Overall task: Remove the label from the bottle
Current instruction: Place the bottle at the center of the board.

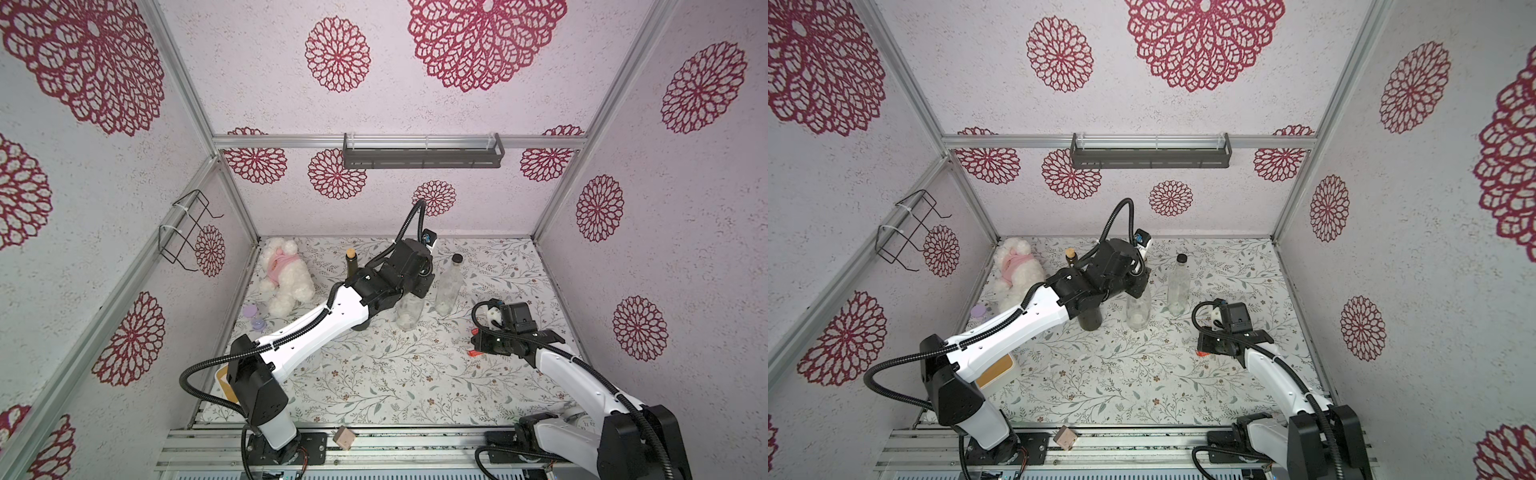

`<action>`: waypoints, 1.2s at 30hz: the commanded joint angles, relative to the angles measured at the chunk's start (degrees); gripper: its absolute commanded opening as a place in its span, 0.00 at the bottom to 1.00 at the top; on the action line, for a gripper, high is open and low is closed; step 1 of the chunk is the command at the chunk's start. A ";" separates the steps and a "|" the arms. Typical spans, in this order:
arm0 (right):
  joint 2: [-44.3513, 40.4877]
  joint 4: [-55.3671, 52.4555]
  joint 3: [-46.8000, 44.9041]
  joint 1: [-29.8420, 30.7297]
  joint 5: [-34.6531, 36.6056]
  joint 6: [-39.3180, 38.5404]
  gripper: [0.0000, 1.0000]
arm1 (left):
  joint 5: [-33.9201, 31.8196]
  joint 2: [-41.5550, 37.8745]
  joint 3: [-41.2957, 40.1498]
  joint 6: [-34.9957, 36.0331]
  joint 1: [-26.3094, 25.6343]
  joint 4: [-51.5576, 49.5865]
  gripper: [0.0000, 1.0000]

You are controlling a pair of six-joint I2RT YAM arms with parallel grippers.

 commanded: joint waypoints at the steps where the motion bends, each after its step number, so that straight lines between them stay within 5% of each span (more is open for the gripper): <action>1: -0.19 -3.23 0.43 -0.80 1.13 0.73 0.00 | 1.89 0.92 4.40 2.42 1.81 3.93 0.25; 24: 2.07 -5.78 1.47 -3.24 2.09 -1.26 0.00 | 7.61 5.36 6.15 2.64 6.17 6.59 0.32; 36: 6.58 -8.57 5.34 -3.26 4.29 -1.82 0.00 | 6.96 3.46 4.86 2.40 6.17 7.18 0.53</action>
